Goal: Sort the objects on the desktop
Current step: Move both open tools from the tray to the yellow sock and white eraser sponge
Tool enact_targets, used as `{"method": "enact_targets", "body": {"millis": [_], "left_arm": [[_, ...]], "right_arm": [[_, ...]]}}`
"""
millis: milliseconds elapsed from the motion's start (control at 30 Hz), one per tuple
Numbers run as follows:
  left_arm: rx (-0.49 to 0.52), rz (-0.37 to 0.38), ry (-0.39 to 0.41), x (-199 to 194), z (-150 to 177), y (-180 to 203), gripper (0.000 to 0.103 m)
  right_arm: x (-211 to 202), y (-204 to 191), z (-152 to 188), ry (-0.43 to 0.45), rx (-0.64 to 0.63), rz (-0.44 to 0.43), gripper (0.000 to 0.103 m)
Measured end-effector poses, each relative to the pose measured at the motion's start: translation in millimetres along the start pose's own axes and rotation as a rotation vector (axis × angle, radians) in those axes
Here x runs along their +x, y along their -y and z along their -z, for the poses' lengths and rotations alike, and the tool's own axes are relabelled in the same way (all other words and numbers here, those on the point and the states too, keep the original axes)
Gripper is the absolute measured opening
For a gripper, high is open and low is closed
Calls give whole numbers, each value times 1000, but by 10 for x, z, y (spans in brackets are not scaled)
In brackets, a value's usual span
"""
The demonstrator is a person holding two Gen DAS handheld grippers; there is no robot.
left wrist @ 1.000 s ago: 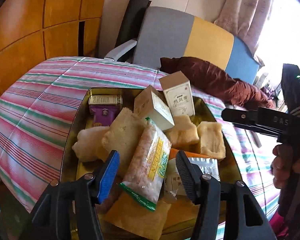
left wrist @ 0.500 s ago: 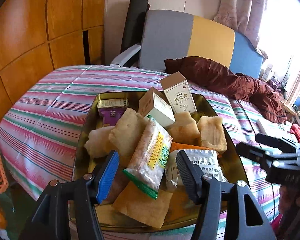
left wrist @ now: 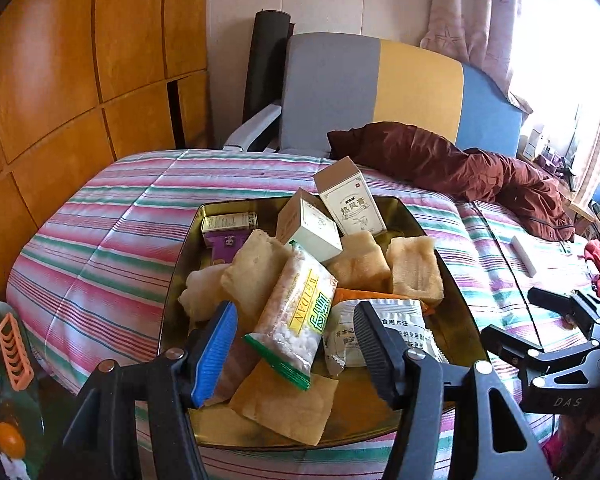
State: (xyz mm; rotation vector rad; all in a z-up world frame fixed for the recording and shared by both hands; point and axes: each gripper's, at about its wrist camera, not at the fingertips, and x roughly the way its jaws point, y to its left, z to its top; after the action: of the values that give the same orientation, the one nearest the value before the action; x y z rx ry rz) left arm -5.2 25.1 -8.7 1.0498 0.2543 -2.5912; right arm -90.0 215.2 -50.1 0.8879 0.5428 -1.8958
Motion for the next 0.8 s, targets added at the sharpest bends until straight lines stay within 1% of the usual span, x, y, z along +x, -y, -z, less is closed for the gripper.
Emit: {"method": "enact_targets", "body": {"millis": [67, 233, 367, 600, 800], "left_arm": [[5, -2, 4, -10, 0, 13, 62], [17, -5, 18, -63, 1, 40, 62], [24, -1, 25, -88, -6, 64, 62], [57, 21, 37, -132, -34, 211, 62], [92, 42, 30, -114, -54, 369, 62]], "right_arm": [[-30, 24, 15, 3, -12, 19, 103], [-113, 115, 9, 5, -55, 75, 103], [-181, 249, 2, -3, -64, 115, 103], [-330, 569, -11, -15, -52, 174, 103], [-452, 915, -18, -21, -11, 230, 103]]}}
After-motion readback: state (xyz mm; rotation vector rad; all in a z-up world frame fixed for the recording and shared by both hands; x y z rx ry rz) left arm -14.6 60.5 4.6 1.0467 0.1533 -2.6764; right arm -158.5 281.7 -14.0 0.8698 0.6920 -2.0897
